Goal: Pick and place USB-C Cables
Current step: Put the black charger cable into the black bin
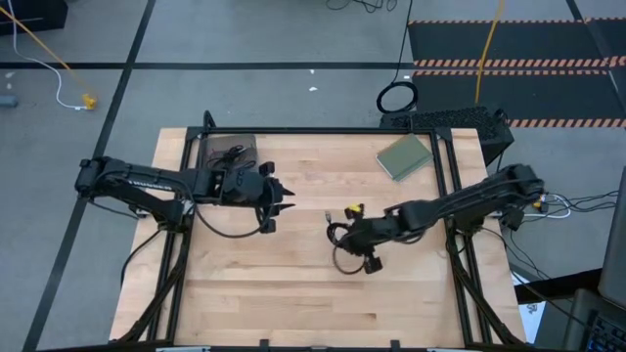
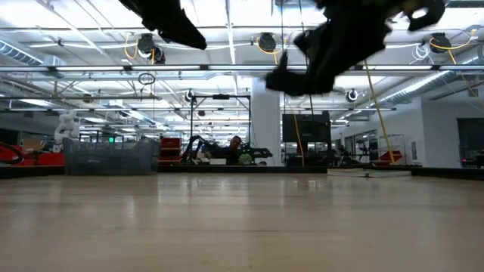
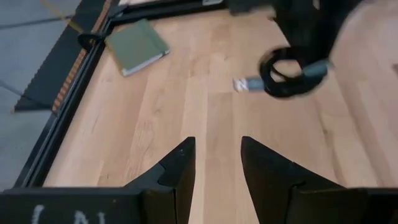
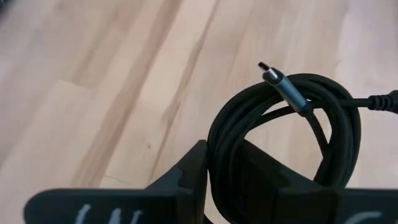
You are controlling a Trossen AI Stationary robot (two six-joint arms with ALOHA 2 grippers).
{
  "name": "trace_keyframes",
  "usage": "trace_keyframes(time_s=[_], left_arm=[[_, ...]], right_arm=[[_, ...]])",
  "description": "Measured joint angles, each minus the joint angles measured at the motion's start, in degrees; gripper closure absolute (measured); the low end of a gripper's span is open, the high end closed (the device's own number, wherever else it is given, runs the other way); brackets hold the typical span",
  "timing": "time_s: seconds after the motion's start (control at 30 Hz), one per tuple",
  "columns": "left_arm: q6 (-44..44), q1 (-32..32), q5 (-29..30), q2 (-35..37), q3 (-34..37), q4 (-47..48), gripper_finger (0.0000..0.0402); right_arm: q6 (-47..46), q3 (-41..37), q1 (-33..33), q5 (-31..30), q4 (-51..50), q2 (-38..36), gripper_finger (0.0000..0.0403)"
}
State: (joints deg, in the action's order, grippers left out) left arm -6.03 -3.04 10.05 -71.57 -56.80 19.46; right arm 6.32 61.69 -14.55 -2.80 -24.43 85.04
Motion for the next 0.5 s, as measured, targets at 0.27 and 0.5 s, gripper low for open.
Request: trace_keyframes(time_s=[0.27, 0.5], left_arm=[[-4.33, -2.99, 0.02, 0.0, 0.0, -5.1, 0.027], [-5.51, -5.0, 0.01, 0.0, 0.0, -10.05, 0.027]], right_arm=[[1.96, -1.14, -0.02, -0.01, 0.43, -11.92, 0.0338], [1.93, -10.41, -0.02, 0.02, 8.86, -19.4, 0.0338]])
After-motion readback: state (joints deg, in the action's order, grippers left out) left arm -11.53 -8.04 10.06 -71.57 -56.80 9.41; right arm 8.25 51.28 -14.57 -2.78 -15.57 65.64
